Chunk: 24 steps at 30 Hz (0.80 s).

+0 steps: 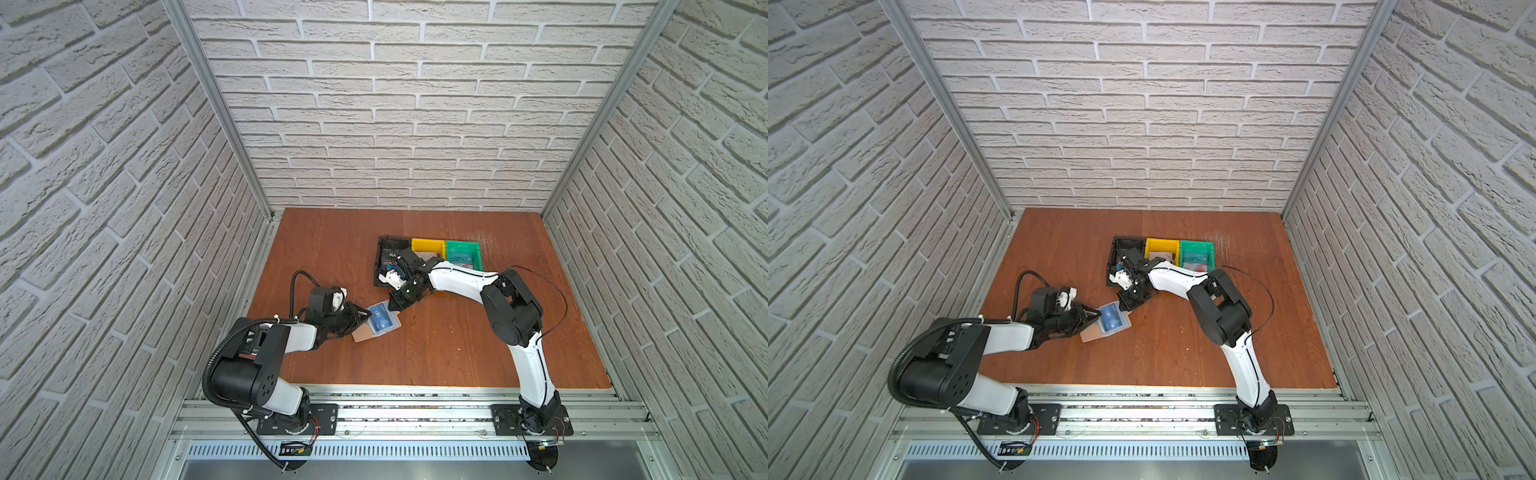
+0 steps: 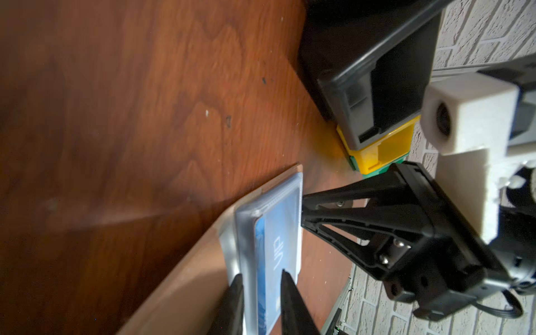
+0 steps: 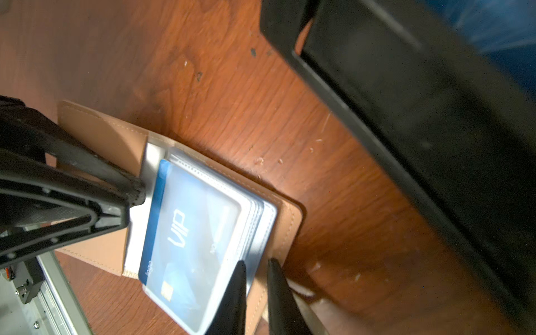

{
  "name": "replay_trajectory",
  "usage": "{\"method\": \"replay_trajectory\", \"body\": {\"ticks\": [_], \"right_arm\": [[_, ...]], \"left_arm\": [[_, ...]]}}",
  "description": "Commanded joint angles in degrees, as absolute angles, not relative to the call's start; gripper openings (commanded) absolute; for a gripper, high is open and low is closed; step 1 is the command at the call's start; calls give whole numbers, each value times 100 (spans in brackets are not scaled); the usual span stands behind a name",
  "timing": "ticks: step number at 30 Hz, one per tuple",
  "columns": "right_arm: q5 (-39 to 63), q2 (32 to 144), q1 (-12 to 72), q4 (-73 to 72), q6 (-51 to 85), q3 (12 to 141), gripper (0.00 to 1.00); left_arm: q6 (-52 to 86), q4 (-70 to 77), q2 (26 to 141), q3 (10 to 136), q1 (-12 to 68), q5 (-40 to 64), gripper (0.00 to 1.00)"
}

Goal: Take the credit cards out of the card holder
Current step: Rotate the card holder at the center of the table.

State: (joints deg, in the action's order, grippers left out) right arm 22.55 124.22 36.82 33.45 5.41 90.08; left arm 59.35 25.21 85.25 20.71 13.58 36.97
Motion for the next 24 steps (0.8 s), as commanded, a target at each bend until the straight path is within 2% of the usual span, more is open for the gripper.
{"method": "replay_trajectory", "body": {"ticks": [1,16,24], "right_arm": [[1951,12331,3748,3895,549,8841,18],[1729,12391,4020,4100,500,9072,17],[1740,12436,4044,4099,528,9125,17]], "left_arm": [[5964,2828,8501,1910,1389,3744,24],[6232,3834,9091,1636,1389,3849,23],[6216,3810,9104,1573,1389,3833,20]]}}
